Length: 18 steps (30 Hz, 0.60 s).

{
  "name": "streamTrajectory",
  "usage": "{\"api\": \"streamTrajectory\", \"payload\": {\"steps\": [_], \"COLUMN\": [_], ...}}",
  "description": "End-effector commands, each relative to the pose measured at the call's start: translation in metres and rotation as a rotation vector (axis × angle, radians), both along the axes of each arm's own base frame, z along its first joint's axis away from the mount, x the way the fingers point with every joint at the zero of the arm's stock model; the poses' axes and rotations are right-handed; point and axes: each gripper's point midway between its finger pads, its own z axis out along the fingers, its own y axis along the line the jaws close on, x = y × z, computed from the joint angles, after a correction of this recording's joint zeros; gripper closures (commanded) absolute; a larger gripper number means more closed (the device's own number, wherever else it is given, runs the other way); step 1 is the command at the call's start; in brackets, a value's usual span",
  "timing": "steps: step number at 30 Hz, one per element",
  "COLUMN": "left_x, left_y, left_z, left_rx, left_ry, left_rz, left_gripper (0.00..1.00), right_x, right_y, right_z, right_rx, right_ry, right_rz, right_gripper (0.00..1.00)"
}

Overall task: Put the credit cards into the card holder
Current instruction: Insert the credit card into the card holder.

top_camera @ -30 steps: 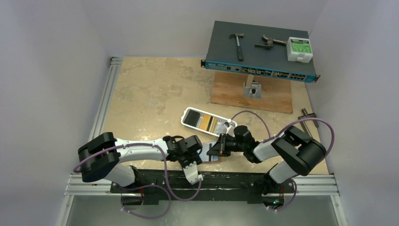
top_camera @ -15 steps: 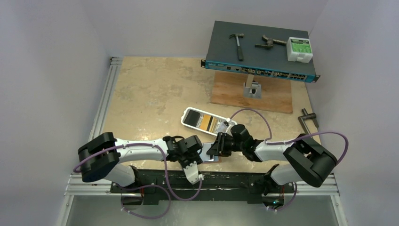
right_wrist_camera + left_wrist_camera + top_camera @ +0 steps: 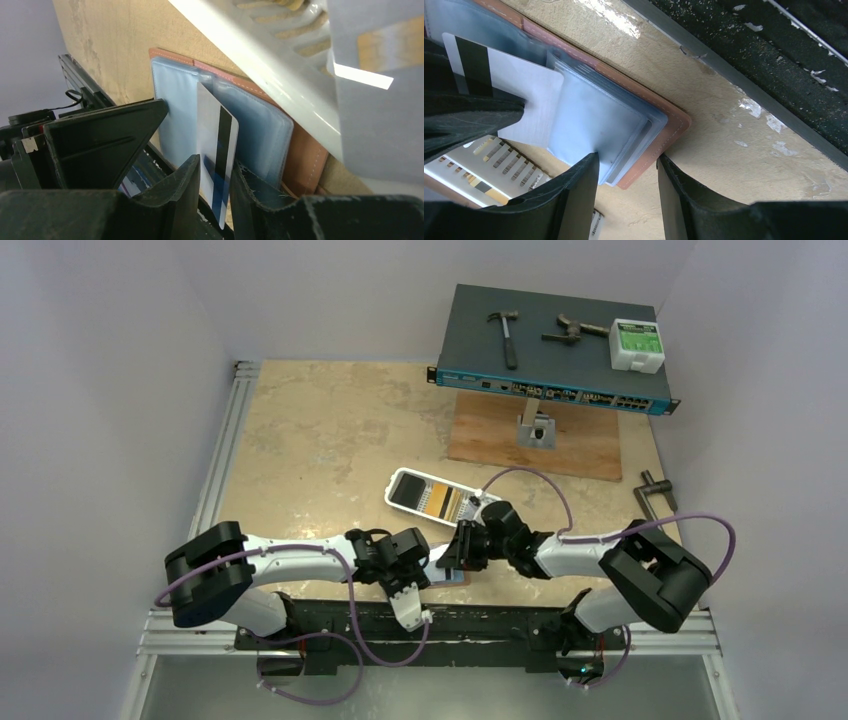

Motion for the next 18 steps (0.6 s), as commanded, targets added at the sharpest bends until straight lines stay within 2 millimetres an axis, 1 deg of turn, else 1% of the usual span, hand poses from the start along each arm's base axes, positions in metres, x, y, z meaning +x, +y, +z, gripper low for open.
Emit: {"api": "streamTrajectory", "payload": {"steps": [1,8,12,15,18], "left_x": [-0.015,-0.015,-0.015,-0.015,-0.014], "left_y": [0.011,0.010,0.010,0.011,0.011], "left_z": [-0.013,-0.013,-0.013,-0.013,-0.013], "left_rx": [0.032,0.031,0.030,0.029,0.029], "left_ry": [0.064,0.063,0.062,0.062,0.062], "left_rz": [0.002,0.001,0.004,0.009,0.012], "left_gripper": [0.54,0.54,0.54,0.54,0.54], "right_x": [0.000,-0.002,-0.007,-0.012,-0.016], "right_y": [-0.010,-0.006,-0.003,-0.009,-0.013], "right_z": [-0.021,-0.024,-0.028,-0.034,-0.032], "right_rx": [-0.112,-0.139,-0.187,-0.227,-0.224], "right_ry": [0.003,0.009,0.006,0.012,0.011], "right_rz": [0.013,0.042,0.071,0.082,0.082], "right_gripper": [0.72,0.71,0.70,0.68,0.62]}}
